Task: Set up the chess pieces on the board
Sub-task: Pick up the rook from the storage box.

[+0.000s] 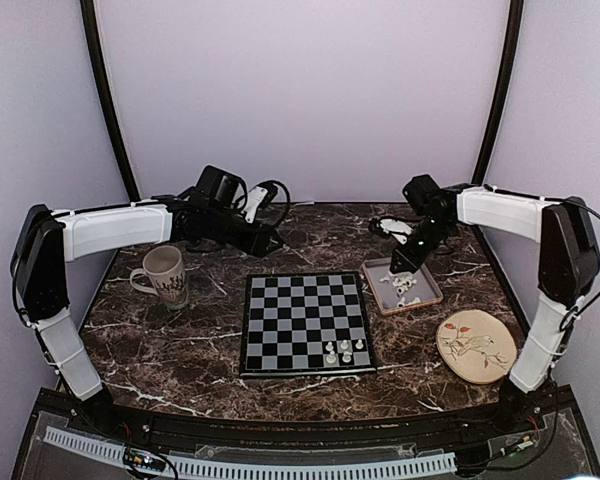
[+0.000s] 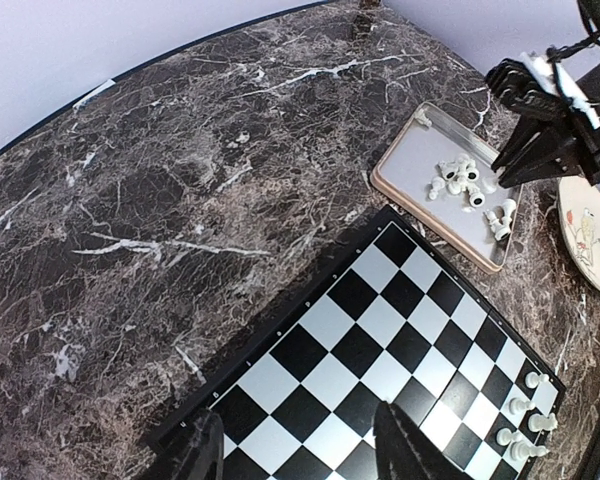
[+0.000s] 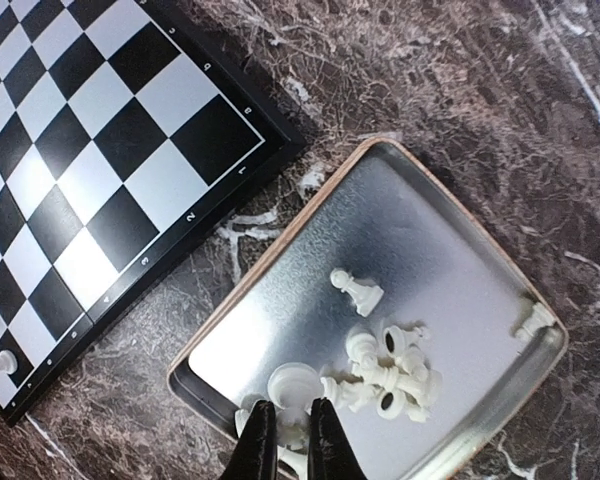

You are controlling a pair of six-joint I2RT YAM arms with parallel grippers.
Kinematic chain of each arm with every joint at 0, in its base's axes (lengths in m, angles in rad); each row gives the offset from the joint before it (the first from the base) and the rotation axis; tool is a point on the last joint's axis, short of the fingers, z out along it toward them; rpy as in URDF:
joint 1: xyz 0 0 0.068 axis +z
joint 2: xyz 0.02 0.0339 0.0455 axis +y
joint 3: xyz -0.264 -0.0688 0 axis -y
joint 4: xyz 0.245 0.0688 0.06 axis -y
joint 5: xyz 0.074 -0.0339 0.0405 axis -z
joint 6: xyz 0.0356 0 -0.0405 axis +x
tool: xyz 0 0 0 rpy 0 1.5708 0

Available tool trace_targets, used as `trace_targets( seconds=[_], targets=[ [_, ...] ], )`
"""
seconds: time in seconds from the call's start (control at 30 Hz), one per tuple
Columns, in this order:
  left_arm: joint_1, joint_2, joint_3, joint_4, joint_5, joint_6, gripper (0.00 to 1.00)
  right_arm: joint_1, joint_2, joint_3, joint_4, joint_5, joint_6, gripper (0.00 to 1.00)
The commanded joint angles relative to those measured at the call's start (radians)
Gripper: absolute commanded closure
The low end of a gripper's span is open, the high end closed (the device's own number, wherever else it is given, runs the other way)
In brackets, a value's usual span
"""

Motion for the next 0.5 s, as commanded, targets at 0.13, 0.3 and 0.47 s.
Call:
trace_targets(
  seconds=[0.13, 0.3, 0.47],
  targets=[
    [-0.005, -0.005, 0.027, -0.013, 0.020, -0.005, 0.47, 0.135, -0.233, -0.154, -0.001, 0.012, -0.094, 0.92],
    [-0.005, 0.002, 0.025, -0.009, 0.019, -0.007, 0.47, 0.294, -0.358, -0.287, 0.006, 0.049, -0.127, 0.92],
    [-0.005, 0.008, 0.027, -0.010, 0.024, -0.011, 0.47, 0.398, -0.399, -0.362, -0.039, -0.013, -0.132, 0.91]
  ],
)
